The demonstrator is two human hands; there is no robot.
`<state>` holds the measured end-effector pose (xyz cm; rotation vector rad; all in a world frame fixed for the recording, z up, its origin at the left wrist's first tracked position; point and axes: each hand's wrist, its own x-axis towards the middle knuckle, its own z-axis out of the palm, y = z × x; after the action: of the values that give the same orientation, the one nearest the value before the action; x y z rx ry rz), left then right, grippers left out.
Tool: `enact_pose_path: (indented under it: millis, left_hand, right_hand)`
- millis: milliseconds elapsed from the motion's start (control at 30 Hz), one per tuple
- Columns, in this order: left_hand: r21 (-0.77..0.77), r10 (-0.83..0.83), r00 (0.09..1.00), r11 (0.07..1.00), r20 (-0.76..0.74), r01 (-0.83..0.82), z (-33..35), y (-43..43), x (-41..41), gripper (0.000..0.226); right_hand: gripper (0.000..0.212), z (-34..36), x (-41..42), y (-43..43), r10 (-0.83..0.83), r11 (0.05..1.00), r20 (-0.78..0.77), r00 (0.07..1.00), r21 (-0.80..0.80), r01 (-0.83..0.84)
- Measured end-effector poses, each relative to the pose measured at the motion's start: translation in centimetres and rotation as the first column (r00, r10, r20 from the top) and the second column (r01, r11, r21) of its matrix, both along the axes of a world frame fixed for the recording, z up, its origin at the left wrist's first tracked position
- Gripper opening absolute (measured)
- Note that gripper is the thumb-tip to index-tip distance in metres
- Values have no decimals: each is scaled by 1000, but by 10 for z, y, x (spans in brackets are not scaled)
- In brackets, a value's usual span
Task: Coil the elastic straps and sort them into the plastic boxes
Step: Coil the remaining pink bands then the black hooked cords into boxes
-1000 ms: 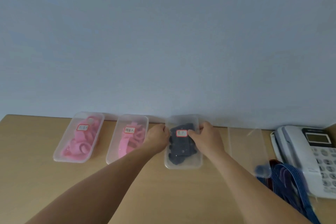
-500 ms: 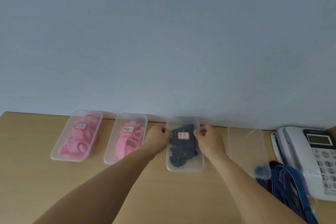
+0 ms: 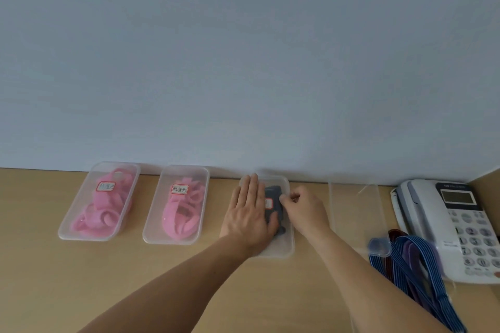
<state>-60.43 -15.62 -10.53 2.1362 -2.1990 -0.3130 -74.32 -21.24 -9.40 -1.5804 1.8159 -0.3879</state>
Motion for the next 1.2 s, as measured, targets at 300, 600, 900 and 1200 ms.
enact_pose_path:
  millis: [300,600,900,1200]
  left_hand:
    - [-6,-126,990,992,60,127,3,-3,1,91]
    - [-6,-162,985,987,62,163,3,-6,2,98]
    - [-17,-141,989,990,46,142,-2,-7,3,93]
    - [-27,-121,992,992,34,122,1,-8,5,81]
  right_hand:
    - [37,-4,9,-29,-67,996,31,997,-60,68]
    - [35,-14,11,-39,-283,958,298,912,142,251]
    - [18,-17,-2,14,-310,950,451,837,176,257]
    - [13,-10,-12,46,-284,956,487,826,209,206]
